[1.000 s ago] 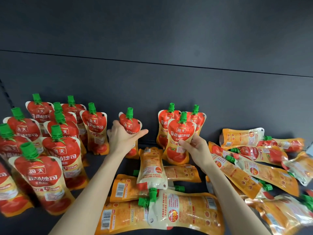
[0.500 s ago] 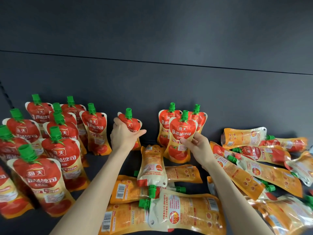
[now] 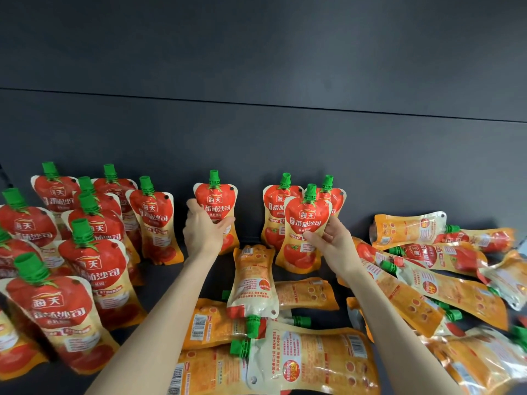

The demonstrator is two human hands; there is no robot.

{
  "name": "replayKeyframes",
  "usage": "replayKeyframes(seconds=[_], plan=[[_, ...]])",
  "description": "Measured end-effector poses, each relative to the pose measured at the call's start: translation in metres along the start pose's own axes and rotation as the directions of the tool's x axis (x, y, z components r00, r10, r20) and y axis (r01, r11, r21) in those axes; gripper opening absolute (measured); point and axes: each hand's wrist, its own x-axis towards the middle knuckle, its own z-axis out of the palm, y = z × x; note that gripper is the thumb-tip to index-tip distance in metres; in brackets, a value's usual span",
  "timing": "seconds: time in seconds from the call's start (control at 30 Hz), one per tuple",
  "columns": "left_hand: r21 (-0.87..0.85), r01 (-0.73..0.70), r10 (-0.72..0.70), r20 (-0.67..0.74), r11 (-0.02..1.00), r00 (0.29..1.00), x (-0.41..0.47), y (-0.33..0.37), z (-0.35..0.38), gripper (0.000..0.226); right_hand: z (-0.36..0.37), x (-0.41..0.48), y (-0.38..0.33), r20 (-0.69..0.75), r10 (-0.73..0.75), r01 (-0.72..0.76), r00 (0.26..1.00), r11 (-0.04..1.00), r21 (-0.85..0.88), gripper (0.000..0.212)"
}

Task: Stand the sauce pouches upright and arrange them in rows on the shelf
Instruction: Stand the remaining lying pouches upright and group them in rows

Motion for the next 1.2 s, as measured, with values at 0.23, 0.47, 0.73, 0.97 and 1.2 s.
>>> replayKeyframes(seconds=[0.23, 0.47, 0.73, 0.97, 1.2], plan=[[-0.031, -0.007, 0.008, 0.020, 1.000, 1.000, -0.002, -0.005, 0.004, 0.071, 0.002, -0.004, 0.005, 0.037, 0.011, -0.004, 0.999, 0.981, -0.195, 0.056], [-0.066, -0.007, 0.008, 0.014, 0.998, 1.000, -0.003, -0.002, 0.006, 0.068, 0.006, -0.006, -0.001, -0.004, 0.023, -0.024, 1.000, 0.967, -0.252, 0.055], [-0.087, 0.002, 0.001, 0.032, 0.996, 0.999, -0.005, -0.004, 0.010, 0.069, 0.008, -0.008, -0.005, -0.031, 0.044, -0.051, 0.999, 0.957, -0.285, 0.056], [-0.057, -0.001, 0.005, 0.058, 0.998, 0.998, -0.009, -0.007, 0.007, 0.074, 0.006, -0.013, -0.005, -0.050, 0.034, -0.048, 0.998, 0.950, -0.307, 0.060], [-0.020, -0.028, 0.029, 0.053, 0.999, 0.998, -0.024, -0.011, -0.005, 0.072, 0.000, -0.034, -0.007, -0.199, -0.019, -0.051, 0.980, 0.939, -0.340, 0.057]])
